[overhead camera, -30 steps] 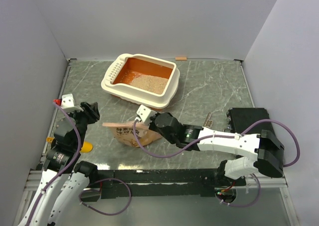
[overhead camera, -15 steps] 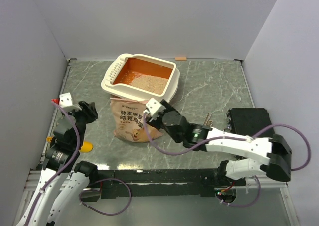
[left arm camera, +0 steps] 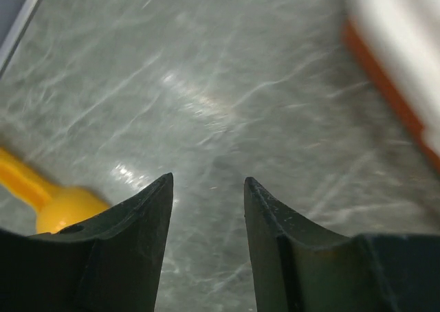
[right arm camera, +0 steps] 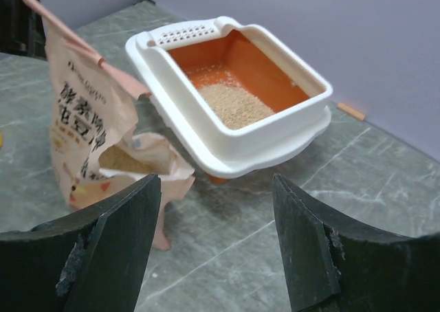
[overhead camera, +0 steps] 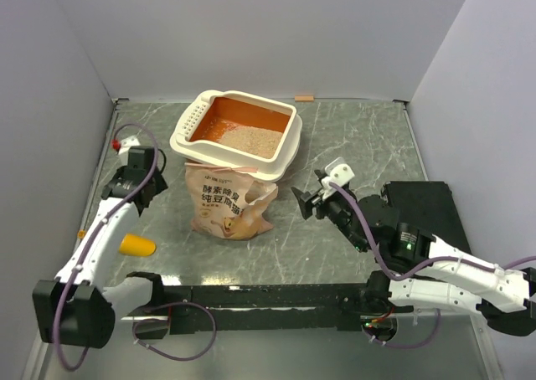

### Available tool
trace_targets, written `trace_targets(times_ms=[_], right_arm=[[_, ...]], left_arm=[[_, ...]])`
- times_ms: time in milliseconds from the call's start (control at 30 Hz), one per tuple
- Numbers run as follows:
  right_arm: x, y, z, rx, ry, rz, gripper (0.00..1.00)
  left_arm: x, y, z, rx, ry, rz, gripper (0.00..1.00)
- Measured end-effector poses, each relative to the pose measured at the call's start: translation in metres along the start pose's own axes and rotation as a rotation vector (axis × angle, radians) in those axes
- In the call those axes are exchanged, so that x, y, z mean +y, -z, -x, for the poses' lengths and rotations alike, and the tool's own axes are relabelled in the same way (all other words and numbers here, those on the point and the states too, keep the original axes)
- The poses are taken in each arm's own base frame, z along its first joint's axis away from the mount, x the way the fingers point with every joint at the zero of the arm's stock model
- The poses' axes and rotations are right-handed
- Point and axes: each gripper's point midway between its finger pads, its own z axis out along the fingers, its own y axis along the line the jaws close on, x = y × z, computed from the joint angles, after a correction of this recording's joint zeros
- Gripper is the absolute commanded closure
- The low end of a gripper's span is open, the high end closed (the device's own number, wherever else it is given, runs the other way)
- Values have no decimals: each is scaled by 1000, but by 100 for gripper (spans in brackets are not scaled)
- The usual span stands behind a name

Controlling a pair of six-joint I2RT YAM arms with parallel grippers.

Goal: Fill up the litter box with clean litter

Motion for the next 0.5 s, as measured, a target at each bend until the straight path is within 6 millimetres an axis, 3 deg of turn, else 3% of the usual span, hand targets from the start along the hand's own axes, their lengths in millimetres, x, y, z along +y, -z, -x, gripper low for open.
trace_targets(times_ms=[133, 333, 500], right_arm=[[9, 4, -18, 47, -6, 49, 27], [32, -2, -37, 117, 6, 137, 27], [46, -3, -43, 140, -4, 199, 27]], left_arm=[[49, -26, -19, 99, 119, 120, 50], [99, -33, -11, 83, 389, 253, 36], [135, -35, -24, 100, 588, 339, 35]])
